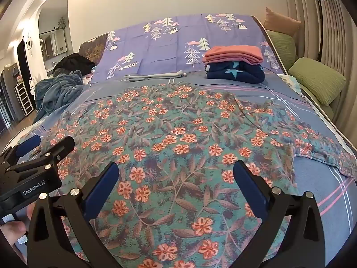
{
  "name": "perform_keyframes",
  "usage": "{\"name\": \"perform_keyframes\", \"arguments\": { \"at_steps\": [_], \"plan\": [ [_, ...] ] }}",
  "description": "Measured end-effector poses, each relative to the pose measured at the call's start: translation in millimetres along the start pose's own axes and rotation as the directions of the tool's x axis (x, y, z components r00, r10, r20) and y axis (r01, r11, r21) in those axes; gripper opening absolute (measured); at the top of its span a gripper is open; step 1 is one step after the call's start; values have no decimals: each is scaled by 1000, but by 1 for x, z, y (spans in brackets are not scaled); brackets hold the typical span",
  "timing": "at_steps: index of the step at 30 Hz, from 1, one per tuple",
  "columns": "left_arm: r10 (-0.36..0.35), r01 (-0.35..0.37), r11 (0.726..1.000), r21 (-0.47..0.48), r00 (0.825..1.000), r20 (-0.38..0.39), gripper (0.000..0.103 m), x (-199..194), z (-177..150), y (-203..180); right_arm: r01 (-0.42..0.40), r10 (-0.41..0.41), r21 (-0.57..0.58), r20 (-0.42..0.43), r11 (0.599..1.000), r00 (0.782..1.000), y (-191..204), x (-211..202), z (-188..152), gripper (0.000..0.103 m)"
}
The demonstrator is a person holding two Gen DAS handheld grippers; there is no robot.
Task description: Fold small clothes
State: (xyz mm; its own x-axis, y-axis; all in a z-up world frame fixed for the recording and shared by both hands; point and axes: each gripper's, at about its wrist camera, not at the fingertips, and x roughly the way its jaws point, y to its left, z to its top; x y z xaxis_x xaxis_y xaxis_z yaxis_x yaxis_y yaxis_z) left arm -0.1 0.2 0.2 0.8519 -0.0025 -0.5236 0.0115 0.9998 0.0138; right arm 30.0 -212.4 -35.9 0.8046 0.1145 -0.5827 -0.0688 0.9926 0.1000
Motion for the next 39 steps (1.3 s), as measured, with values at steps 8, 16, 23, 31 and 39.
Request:
{"name": "perform_keyframes", "arguments": {
  "at_steps": [8, 16, 23, 31, 39],
  "plan": [
    [-13, 13, 1000, -1, 1000, 8, 101, -7, 4, -4, -2, 1, 18, 24, 1000, 1000, 0, -1, 0, 102],
    [-42, 41, 999, 17, 999, 23, 101, -8, 3, -6, 2, -2, -3, 20, 1000, 1000, 2, -3, 0, 102],
    [-36, 35, 999, 9, 999, 40, 101, -11, 1, -4, 8, -7, -22, 20, 1000, 1000, 6, -4, 0, 102],
    [-34, 34, 999, 9, 998, 44, 101, -11, 1, -2, 7, -6, -26, 25, 1000, 1000, 7, -4, 0, 102],
    [-33, 33, 999, 10, 998, 47, 101, -12, 2, -2, 6, -5, -24, 28, 1000, 1000, 6, -5, 1, 102]
  ]
}}
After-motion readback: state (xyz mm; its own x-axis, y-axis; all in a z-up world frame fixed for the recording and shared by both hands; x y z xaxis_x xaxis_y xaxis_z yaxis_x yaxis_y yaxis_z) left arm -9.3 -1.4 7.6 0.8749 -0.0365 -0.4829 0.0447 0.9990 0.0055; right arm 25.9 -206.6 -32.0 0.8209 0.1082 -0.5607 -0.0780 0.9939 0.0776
